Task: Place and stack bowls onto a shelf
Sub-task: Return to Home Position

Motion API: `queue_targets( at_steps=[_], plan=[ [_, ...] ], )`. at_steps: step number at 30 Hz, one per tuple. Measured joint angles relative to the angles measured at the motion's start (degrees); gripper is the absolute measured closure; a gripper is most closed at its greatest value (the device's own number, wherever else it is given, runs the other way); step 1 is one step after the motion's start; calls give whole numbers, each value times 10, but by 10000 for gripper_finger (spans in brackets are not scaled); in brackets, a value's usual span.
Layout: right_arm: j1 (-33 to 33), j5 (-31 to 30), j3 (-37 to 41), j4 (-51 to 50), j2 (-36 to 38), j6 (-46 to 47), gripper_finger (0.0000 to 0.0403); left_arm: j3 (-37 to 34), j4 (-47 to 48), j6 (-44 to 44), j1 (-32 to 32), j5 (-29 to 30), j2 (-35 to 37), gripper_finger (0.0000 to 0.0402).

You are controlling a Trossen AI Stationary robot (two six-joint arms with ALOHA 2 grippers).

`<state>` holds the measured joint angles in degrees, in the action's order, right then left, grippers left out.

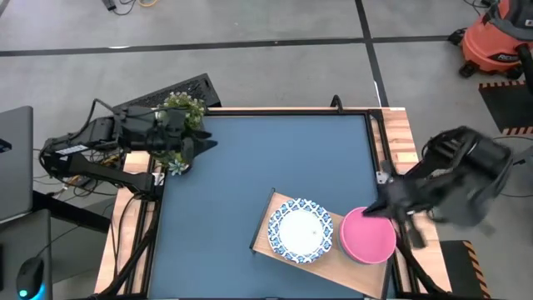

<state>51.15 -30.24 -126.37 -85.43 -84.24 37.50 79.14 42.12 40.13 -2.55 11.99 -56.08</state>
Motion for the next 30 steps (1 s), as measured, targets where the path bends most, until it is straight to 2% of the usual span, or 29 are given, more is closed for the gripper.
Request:
queue_targets(
  at_steps=[2, 6, 8, 9, 11, 13, 15, 19, 23, 26, 30],
  plan=[
    [-8, 3, -31, -11, 15, -94, 357, 1, 6, -10, 0, -1, 3, 159],
    [-22, -9, -50, -14, 54, -138, 356, 1, 21, -13, 0, 5, 2, 159],
    [-22, 2, -40, -21, 76, -195, 356, 1, 13, -18, 0, 3, 3, 159],
    [-22, -7, -34, -12, 87, -207, 356, 1, 5, -58, 0, -17, 3, 159],
    [-22, -23, -17, 13, 119, -208, 355, 1, -29, -166, 0, -98, 3, 159],
    [-22, -30, 8, 42, 160, -216, 355, 1, -60, -216, 0, -183, 7, 159],
    [-22, -33, 43, 65, 201, -224, 355, 1, -92, -251, -1, -230, 17, 159],
    [-22, -32, 158, 150, 298, -229, 355, 1, -112, -312, -2, -276, 56, 159],
    [-22, -31, 324, 312, 419, -282, 355, 1, -133, -335, -1, -337, 99, 159],
    [-21, -25, 454, 438, 505, -316, 355, -6, -145, -325, -1, -369, 131, 159],
    [-20, -11, 622, 576, 606, -324, 355, -59, -166, -296, -1, -377, 187, 159]
  ],
)
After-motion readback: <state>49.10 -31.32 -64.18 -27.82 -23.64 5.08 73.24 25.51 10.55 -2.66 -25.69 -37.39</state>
